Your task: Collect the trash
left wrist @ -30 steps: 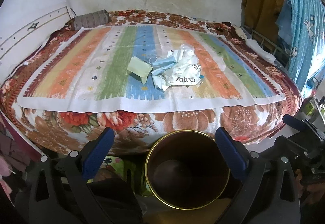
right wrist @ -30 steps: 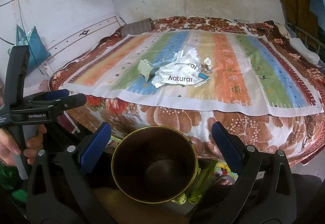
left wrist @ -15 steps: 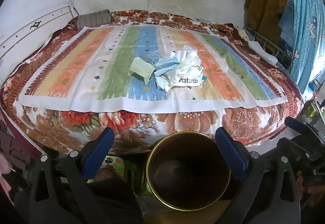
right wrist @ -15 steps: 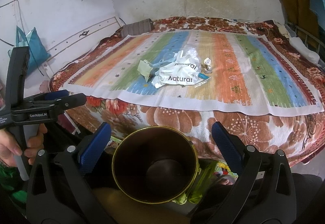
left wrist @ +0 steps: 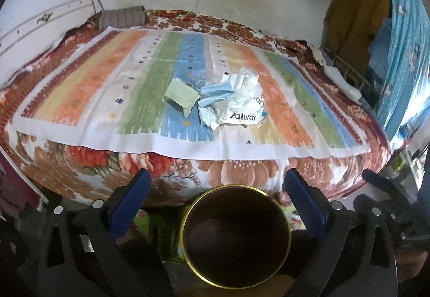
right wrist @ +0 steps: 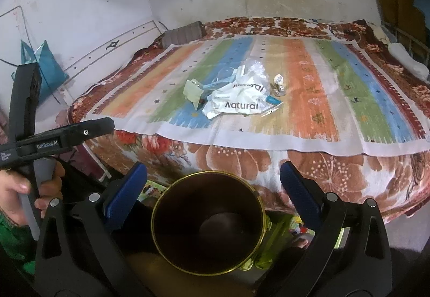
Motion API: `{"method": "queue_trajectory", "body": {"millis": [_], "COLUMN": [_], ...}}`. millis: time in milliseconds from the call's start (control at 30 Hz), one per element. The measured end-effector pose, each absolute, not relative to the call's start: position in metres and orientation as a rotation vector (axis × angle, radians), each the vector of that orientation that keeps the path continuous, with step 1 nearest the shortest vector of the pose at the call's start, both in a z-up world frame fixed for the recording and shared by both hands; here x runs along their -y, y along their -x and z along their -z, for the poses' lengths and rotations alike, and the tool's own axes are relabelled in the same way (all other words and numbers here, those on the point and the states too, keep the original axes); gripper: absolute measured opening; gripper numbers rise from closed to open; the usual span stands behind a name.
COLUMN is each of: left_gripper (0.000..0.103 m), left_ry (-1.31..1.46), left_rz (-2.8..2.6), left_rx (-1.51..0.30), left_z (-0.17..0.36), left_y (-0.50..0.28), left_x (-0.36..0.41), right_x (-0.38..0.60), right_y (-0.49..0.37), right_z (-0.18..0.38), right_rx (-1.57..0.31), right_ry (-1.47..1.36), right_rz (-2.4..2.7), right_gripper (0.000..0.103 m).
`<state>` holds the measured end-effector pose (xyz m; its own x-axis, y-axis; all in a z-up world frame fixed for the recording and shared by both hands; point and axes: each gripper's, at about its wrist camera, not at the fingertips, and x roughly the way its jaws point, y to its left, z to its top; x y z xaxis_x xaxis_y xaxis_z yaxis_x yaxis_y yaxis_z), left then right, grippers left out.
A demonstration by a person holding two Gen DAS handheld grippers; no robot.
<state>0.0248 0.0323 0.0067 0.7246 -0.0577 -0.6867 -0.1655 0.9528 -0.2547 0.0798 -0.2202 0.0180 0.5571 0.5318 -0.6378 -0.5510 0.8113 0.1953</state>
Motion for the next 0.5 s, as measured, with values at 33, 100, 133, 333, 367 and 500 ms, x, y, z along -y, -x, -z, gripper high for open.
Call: {"method": "queue_trajectory", "body": {"millis": [33, 100, 133, 333, 367, 500], "left_gripper": [0.097, 0.097, 0.097, 0.097, 0.097, 0.097], "left_ry": [0.325, 0.347, 0.357, 0.380, 0.376, 0.367], "left_rz": [-0.065, -0.081, -0.082, -0.100, -0.098, -0.105], "left_rx": [-0.761, -0.765, -0.769, -0.799, -0.795, -0.786], "left_z": [-0.007, -0.007, -0.006, -0.008, -0.009, -0.014], "left_y": [-0.028, -0.035, -0.038, -0.060, -0.064, -0.082], "left_x": [-0.036, -0.042, -0.044, -0.058, -0.059, -0.065], "right_x": [0.219, 0.217, 0.217, 0.213, 0.211, 0.205], "right_y": [-0.082, -0.091, -0.096, -0.118, -0.123, -0.137], "right_z": [-0.019, -0.020, -0.021, -0.022, -0.023, -0.024], "right_rx": [-0.742, -0.742, -0.745, -0.781, -0.786, -0.798], "right_ry": [0.033, 0.036, 0.027, -0.003, 0.001, 0.006], "right_rz": [-0.636, -0.632, -0.629, -0.644, -0.647, -0.641], "right_gripper": [0.094, 0.094, 0.094, 0.094, 0.094, 0.094]}}
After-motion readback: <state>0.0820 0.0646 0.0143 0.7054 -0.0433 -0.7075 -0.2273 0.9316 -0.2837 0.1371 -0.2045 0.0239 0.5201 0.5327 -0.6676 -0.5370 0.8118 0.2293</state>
